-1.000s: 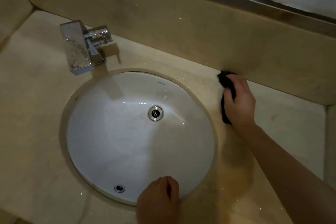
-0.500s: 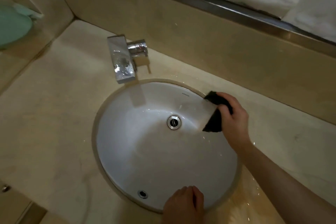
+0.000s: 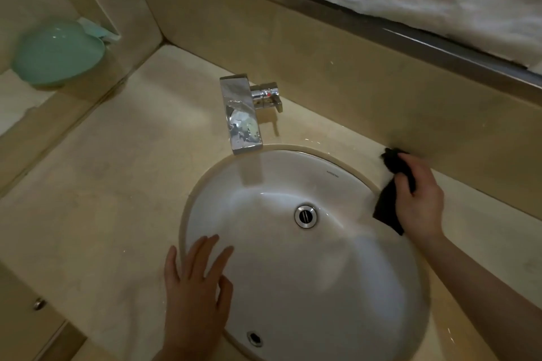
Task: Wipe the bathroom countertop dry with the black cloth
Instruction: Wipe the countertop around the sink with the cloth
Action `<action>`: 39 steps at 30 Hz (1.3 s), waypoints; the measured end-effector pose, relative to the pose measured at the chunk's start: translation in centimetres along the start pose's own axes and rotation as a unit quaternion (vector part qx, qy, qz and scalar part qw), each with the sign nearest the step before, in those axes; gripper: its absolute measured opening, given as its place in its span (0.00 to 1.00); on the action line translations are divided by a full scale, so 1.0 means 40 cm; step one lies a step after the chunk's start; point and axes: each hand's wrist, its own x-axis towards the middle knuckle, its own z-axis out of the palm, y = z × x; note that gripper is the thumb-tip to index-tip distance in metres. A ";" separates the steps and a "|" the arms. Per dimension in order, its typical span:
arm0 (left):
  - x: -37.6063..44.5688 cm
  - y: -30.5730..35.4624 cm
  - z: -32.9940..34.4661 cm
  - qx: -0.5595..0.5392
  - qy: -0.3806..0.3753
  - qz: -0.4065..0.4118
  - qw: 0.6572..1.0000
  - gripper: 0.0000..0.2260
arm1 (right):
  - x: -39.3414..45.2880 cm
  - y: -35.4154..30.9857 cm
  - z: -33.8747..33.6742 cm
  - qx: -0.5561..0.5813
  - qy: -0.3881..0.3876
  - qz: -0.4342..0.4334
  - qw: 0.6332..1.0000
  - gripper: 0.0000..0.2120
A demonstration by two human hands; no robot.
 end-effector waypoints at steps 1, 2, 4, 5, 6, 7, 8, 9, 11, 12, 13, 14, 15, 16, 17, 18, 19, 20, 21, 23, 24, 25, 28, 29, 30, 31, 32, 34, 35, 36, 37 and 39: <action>-0.001 0.000 0.003 -0.007 0.018 0.010 1.000 0.20 | 0.016 -0.017 0.025 0.003 -0.007 -0.012 1.000 0.18; 0.001 -0.003 0.005 -0.019 0.027 0.002 0.999 0.20 | 0.032 -0.036 0.053 0.005 -0.016 -0.023 1.000 0.18; 0.005 -0.011 0.011 -0.028 0.041 -0.013 0.999 0.20 | 0.062 -0.077 0.108 0.003 -0.038 -0.051 0.998 0.18; 0.005 -0.018 0.017 -0.027 0.051 -0.011 0.998 0.20 | 0.076 -0.099 0.135 0.003 -0.050 -0.066 0.997 0.18; 0.005 -0.020 0.021 -0.026 0.060 -0.009 0.998 0.19 | 0.088 -0.120 0.161 0.007 -0.061 -0.077 0.995 0.17; 0.007 -0.019 0.023 -0.025 0.068 -0.007 0.997 0.19 | 0.098 -0.140 0.185 0.011 -0.069 -0.083 0.994 0.17; 0.009 -0.018 0.025 -0.022 0.075 -0.006 0.997 0.19 | 0.107 -0.158 0.207 0.015 -0.075 -0.085 0.993 0.17; 0.009 -0.017 0.028 -0.017 0.078 -0.005 0.997 0.19 | 0.113 -0.174 0.225 0.019 -0.077 -0.084 0.993 0.17; 0.011 -0.017 0.030 -0.010 0.076 -0.006 0.997 0.19 | 0.124 -0.199 0.258 0.033 -0.079 -0.079 0.993 0.18; 0.012 -0.018 0.031 -0.008 0.074 -0.004 0.997 0.19 | 0.128 -0.208 0.271 0.039 -0.079 -0.078 0.993 0.18; 0.014 -0.022 0.034 -0.002 0.076 -0.002 0.997 0.19 | 0.131 -0.214 0.282 0.046 -0.081 -0.077 0.993 0.18; 0.014 -0.024 0.035 0.003 0.077 0.000 0.997 0.19 | 0.134 -0.220 0.291 0.052 -0.086 -0.078 0.992 0.18; 0.014 -0.027 0.036 0.006 0.077 0.001 0.997 0.19 | 0.138 -0.225 0.301 0.056 -0.092 -0.081 0.991 0.18; 0.014 -0.029 0.036 0.010 0.075 0.001 0.997 0.19 | 0.142 -0.231 0.310 0.057 -0.099 -0.083 0.990 0.18; 0.014 -0.030 0.036 0.014 0.075 0.003 0.997 0.19 | 0.147 -0.237 0.320 0.056 -0.107 -0.086 0.989 0.18; 0.014 -0.030 0.036 0.019 0.074 0.003 0.997 0.18 | 0.151 -0.245 0.330 0.053 -0.116 -0.095 0.987 0.18; 0.014 -0.030 0.037 0.022 0.073 0.003 0.997 0.18 | 0.152 -0.253 0.340 0.047 -0.128 -0.112 0.984 0.19; 0.014 -0.030 0.037 0.024 0.074 0.003 0.997 0.18 | 0.148 -0.262 0.350 0.041 -0.139 -0.137 0.980 0.19; 0.014 -0.030 0.038 0.026 0.075 0.004 0.997 0.19 | 0.139 -0.272 0.360 0.036 -0.152 -0.162 0.974 0.18; 0.016 -0.032 0.040 0.026 0.079 0.008 0.996 0.19 | 0.103 -0.288 0.376 0.033 -0.176 -0.197 0.964 0.18; 0.016 -0.033 0.041 0.028 0.083 0.012 0.996 0.19 | 0.081 -0.296 0.382 0.035 -0.185 -0.211 0.959 0.18; 0.017 -0.033 0.041 0.030 0.087 0.016 0.996 0.19 | 0.057 -0.301 0.383 0.038 -0.192 -0.224 0.955 0.18; 0.017 -0.035 0.043 0.034 0.101 0.021 0.994 0.18 | -0.008 -0.314 0.363 0.052 -0.226 -0.258 0.938 0.15; 0.017 -0.034 0.045 0.037 0.105 0.022 0.994 0.18 | -0.031 -0.315 0.350 0.049 -0.249 -0.256 0.933 0.13; 0.019 -0.032 0.045 0.040 0.109 0.021 0.993 0.18 | -0.055 -0.314 0.337 0.044 -0.272 -0.245 0.929 0.12; 0.020 -0.029 0.046 0.042 0.112 0.019 0.993 0.19 | -0.081 -0.309 0.322 0.043 -0.288 -0.224 0.930 0.12; 0.020 -0.028 0.047 0.039 0.115 0.015 0.993 0.18 | -0.109 -0.304 0.306 0.048 -0.292 -0.190 0.936 0.13; 0.018 -0.026 0.050 0.025 0.113 0.011 0.993 0.18 | -0.165 -0.296 0.261 0.076 -0.279 -0.094 0.953 0.15; 0.017 -0.024 0.046 0.014 0.109 0.010 0.994 0.18 | -0.194 -0.304 0.232 0.099 -0.259 -0.038 0.960 0.17; 0.017 -0.021 0.041 0.000 0.100 0.007 0.995 0.18 | -0.220 -0.317 0.202 0.123 -0.233 0.019 0.965 0.19; 0.016 -0.018 0.033 -0.018 0.087 0.002 0.996 0.17 | -0.247 -0.340 0.168 0.153 -0.203 0.080 0.964 0.20; 0.018 -0.008 0.012 -0.052 0.046 -0.014 0.997 0.16 | -0.296 -0.388 0.104 0.220 -0.140 0.182 0.948 0.20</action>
